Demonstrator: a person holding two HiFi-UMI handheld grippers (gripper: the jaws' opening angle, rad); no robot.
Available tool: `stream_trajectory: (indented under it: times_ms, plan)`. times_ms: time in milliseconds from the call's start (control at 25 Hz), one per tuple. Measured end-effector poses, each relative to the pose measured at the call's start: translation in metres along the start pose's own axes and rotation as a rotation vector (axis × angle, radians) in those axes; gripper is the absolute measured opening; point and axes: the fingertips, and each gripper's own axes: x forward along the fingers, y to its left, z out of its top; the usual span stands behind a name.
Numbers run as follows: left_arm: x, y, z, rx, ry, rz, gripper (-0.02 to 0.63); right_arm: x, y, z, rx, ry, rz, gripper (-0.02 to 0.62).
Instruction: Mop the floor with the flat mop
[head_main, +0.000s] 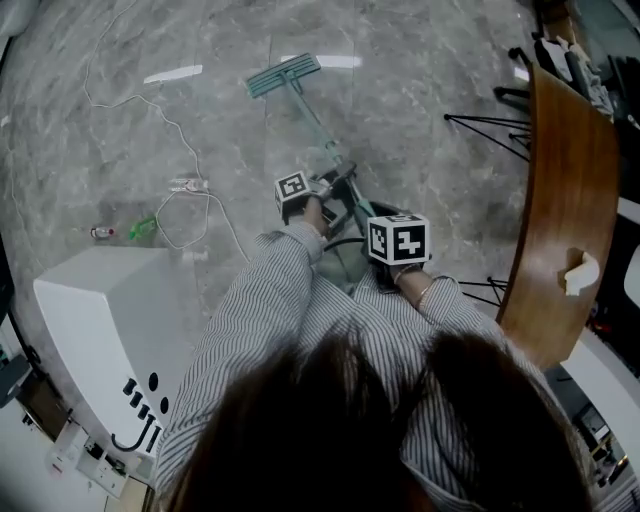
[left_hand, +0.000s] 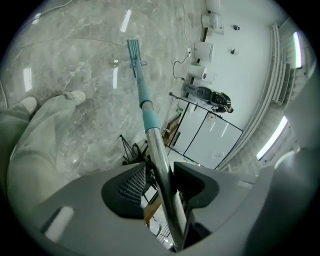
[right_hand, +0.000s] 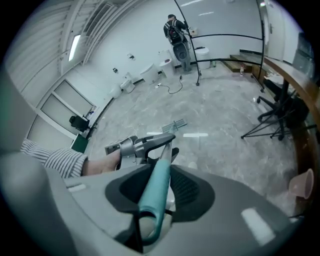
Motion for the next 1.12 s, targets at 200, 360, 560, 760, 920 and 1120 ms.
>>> stream_trajectory:
  times_ms: [200, 360, 560, 760, 920, 1120]
  plan:
    - [0.021, -0.047, 0.06, 0.051, -0.12, -0.028, 0.163, 0.024, -0.008, 0.077, -0.058, 0.006, 0.012, 0.12]
    - [0.044, -0.081, 0.101, 0.088, -0.172, -0.01, 0.138, 0.044, -0.011, 0.131, -0.078, 0.005, 0.026, 0.12]
    - [0.063, -0.118, 0.153, 0.139, -0.179, 0.03, 0.137, 0.07, -0.001, 0.19, -0.072, -0.005, 0.025, 0.118]
    - [0.071, -0.156, 0.214, 0.163, -0.153, 0.059, 0.137, 0.104, 0.021, 0.249, -0.007, -0.04, 0.019, 0.115]
    - [0.071, -0.181, 0.25, 0.172, -0.107, 0.065, 0.14, 0.124, 0.042, 0.283, 0.048, -0.055, 0.013, 0.115]
    - [0.075, -0.206, 0.285, 0.189, -0.085, 0.061, 0.141, 0.14, 0.058, 0.319, 0.079, -0.072, 0.007, 0.115]
